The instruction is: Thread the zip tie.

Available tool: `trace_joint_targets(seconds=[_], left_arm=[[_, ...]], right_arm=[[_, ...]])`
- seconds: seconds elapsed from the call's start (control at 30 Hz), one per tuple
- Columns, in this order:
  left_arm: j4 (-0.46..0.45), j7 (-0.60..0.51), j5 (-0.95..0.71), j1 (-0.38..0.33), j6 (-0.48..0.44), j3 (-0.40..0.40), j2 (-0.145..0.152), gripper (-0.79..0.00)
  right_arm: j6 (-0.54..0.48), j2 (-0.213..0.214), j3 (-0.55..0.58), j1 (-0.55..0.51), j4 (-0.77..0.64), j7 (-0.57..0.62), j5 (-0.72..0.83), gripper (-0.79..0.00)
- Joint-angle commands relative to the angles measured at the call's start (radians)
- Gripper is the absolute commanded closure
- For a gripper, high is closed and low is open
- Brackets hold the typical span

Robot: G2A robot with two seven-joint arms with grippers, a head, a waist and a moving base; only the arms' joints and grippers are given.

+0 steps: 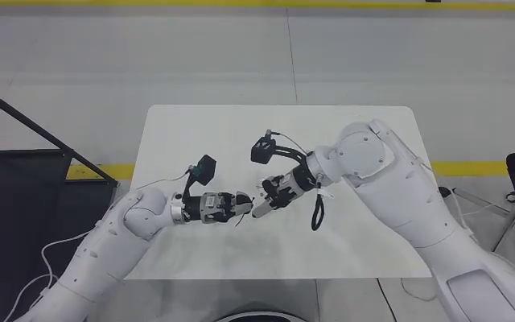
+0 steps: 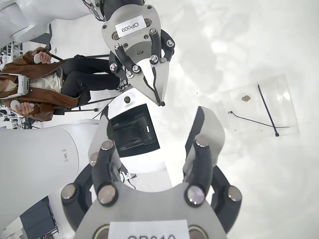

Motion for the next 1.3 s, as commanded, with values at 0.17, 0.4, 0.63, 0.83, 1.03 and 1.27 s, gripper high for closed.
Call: trace_joint_targets(seconds=[0.17,0.4,0.63,0.83,1.03,1.27], left_arm=[[0.0,0.15,-0.004,0.03,0.0,-0.059,0.002,0.0],[0.0,0.161,-0.004,0.032,0.0,-0.062,0.001,0.0],[0.0,0.161,-0.004,0.032,0.0,-0.062,0.001,0.0],[-0.024,0.268,0.002,0.053,0.047,-0.076,-0.012,0.0],[-0.026,0.445,0.087,0.073,0.038,-0.091,-0.037,0.0],[-0.024,0.504,0.128,0.08,0.043,-0.093,-0.046,0.0]], right_arm=[[-0.06,0.052,0.147,-0.15,-0.104,-0.13,-0.045,-0.785],[-0.118,0.078,0.231,-0.252,-0.164,-0.199,-0.026,-0.785],[-0.118,0.078,0.231,-0.252,-0.164,-0.199,-0.026,-0.785],[-0.13,0.077,0.22,-0.289,-0.183,-0.268,-0.038,-0.785],[-0.177,0.069,0.193,-0.328,-0.175,-0.389,-0.05,-0.776],[-0.16,0.06,0.171,-0.325,-0.162,-0.446,-0.067,-0.785]])
